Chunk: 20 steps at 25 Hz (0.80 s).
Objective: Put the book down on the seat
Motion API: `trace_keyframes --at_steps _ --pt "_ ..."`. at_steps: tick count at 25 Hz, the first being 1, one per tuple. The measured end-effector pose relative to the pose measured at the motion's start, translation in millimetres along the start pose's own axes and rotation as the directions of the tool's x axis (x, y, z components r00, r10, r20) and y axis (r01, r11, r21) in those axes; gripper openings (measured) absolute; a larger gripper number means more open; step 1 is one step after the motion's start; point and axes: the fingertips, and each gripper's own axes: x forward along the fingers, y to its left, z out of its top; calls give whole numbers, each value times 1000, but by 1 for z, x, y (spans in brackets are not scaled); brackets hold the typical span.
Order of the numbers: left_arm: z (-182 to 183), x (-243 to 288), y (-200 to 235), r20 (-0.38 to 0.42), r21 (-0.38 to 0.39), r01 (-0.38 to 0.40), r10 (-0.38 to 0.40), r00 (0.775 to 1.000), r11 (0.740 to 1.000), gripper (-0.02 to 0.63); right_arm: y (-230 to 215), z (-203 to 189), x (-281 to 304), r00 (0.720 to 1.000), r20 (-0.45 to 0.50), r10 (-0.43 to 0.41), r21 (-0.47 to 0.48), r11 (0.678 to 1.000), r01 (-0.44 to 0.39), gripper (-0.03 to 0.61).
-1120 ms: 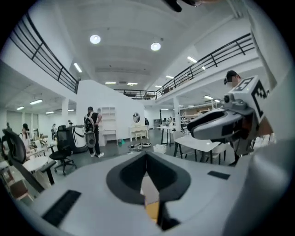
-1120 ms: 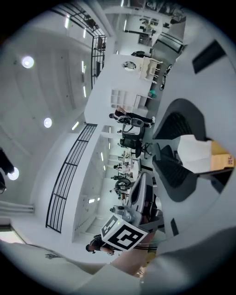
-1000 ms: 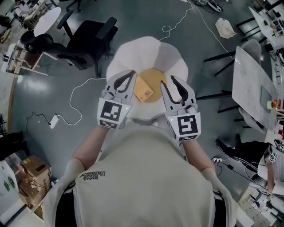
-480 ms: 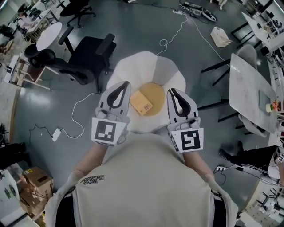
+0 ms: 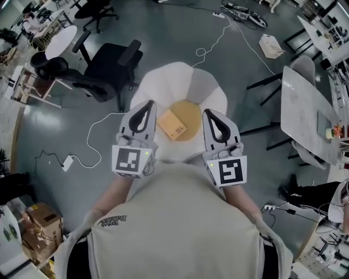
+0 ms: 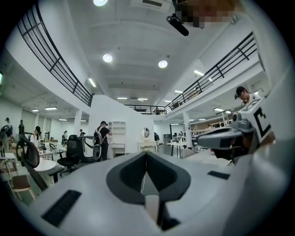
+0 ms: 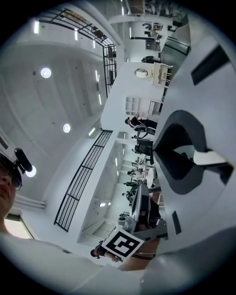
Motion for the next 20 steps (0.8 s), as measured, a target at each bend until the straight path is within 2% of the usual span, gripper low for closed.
trace_keyframes --at_steps 5,10,20 --pt "-4 -5 -4 -10 -6 0 0 1000 1000 11 6 -6 -3 1000 -10 11 6 1000 -11 11" --pt "-6 -5 -11 -21 -39 36 -37 999 999 11 10 -7 -6 1000 -14 11 15 1000 -11 9" --pt "-1 -9 -29 -31 0 83 -83 996 997 11 6 -10 -13 999 -26 -34 41 999 35 9"
